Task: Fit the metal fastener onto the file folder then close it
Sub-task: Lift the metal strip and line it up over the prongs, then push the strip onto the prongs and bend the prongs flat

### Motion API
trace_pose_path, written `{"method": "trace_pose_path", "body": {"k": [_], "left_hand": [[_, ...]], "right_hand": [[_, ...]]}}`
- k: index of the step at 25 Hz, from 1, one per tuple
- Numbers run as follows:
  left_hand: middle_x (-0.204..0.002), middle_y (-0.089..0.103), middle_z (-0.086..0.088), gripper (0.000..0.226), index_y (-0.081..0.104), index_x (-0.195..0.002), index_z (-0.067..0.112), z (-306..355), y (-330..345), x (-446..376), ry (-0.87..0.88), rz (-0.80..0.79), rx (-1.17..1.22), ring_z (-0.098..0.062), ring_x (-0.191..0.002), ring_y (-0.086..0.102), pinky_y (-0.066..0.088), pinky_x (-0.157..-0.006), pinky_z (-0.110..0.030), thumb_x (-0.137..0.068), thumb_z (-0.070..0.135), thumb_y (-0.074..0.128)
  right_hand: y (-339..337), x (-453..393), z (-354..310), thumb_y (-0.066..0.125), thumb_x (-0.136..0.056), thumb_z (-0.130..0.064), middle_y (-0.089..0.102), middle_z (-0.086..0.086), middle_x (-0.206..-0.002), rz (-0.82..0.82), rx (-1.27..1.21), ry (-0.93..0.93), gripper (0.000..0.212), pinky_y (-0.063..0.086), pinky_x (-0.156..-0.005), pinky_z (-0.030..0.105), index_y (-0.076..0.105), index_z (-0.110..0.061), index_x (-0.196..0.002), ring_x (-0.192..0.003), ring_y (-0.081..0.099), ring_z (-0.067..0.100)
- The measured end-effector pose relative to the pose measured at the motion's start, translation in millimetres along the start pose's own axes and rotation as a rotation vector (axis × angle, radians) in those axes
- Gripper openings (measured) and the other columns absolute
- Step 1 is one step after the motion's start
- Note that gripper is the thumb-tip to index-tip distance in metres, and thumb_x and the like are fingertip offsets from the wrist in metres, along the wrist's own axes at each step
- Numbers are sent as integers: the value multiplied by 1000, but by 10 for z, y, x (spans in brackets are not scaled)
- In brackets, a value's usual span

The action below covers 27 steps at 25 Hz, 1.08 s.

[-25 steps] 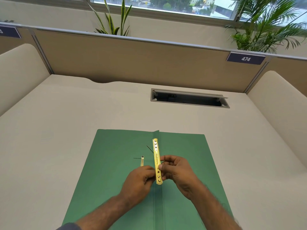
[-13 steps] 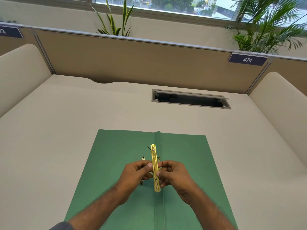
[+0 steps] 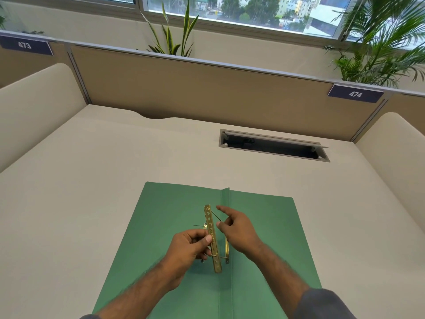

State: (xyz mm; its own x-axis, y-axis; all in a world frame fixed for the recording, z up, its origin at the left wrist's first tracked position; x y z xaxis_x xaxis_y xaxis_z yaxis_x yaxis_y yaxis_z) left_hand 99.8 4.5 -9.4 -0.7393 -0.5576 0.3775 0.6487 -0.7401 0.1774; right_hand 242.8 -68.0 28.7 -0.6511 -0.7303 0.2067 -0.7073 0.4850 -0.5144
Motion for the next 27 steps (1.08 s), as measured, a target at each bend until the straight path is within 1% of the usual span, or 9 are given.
{"method": "trace_pose_path", "body": {"k": [4,7,11,14,18,21,23,25,27], "left_hand": [[-68,72,-9,7,75,-91,5,-4,-16,-12,10,-4,-5,-15,-60,66,55,-57,-26,-87,6,70],[-67,71,-8,7,75,-91,5,-39,-27,-25,4,3,-2,-15,-59,65,55,-57,-26,-87,5,70],[-66,71,-8,7,75,-90,7,-60,-1,-53,-10,5,-15,-16,-59,65,54,-57,-27,-87,6,70],[-65,71,-5,7,76,-90,8,-67,28,-75,-16,-2,-34,-14,-60,65,54,-57,-26,-87,6,69],[-65,72,-3,8,76,-88,9,-78,63,-104,-13,3,-69,-13,-60,65,53,-56,-24,-88,6,69],[-67,73,-3,9,76,-88,10,-67,96,-149,1,15,-124,-15,-62,67,56,-65,-31,-88,5,68],[-67,73,-3,11,75,-88,10,-47,130,-190,24,0,-169,-13,-62,70,59,-66,-28,-88,2,67],[-70,72,-6,11,74,-91,7,-16,159,-243,67,-10,-256,-14,-66,71,62,-68,-29,-87,-1,68],[-71,70,-8,14,73,-94,8,14,196,-298,113,-9,-391,-15,-66,68,63,-73,-37,-83,0,72]], "right_hand": [[38,-26,23,64,-91,-20,47,-12,-55,3,83,-34,25,32,-42,8,71,-22,-114,-39,43,-1],[22,-8,10,64,-91,-21,50,-15,-55,3,106,-52,19,34,-42,7,75,-20,-107,-42,48,-6],[5,-12,-3,63,-91,-24,52,-21,-61,11,130,-49,19,32,-52,5,75,-21,-107,-50,49,-7],[9,-16,-18,63,-92,-24,53,-23,-66,15,139,-62,21,35,-57,9,74,-17,-109,-57,48,-6],[8,-10,-15,60,-94,-20,52,-21,-62,3,139,-63,22,33,-54,5,75,-15,-109,-51,50,-10],[-49,24,24,59,-94,-20,61,-12,-71,29,86,-28,24,44,-61,15,71,-17,-115,-61,56,-1],[-98,56,87,59,-94,-20,63,-4,-73,53,37,4,27,53,-68,26,67,-17,-119,-67,59,9],[-134,100,179,60,-94,-20,65,3,-75,79,8,35,27,56,-71,33,66,-16,-120,-67,60,13],[-163,159,296,61,-93,-21,68,11,-78,101,1,65,27,57,-69,36,67,-15,-119,-63,58,14]]}}
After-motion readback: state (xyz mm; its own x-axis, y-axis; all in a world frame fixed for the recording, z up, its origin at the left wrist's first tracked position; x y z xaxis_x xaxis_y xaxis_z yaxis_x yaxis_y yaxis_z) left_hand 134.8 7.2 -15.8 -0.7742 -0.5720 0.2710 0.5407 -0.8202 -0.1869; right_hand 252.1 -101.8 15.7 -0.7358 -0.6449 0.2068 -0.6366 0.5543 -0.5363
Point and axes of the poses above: each hand's wrist, its own x-axis away from the middle knuckle, its own y-axis out of the palm, z = x × y, the point moved 7 cm from there along -x, towards the middle knuckle
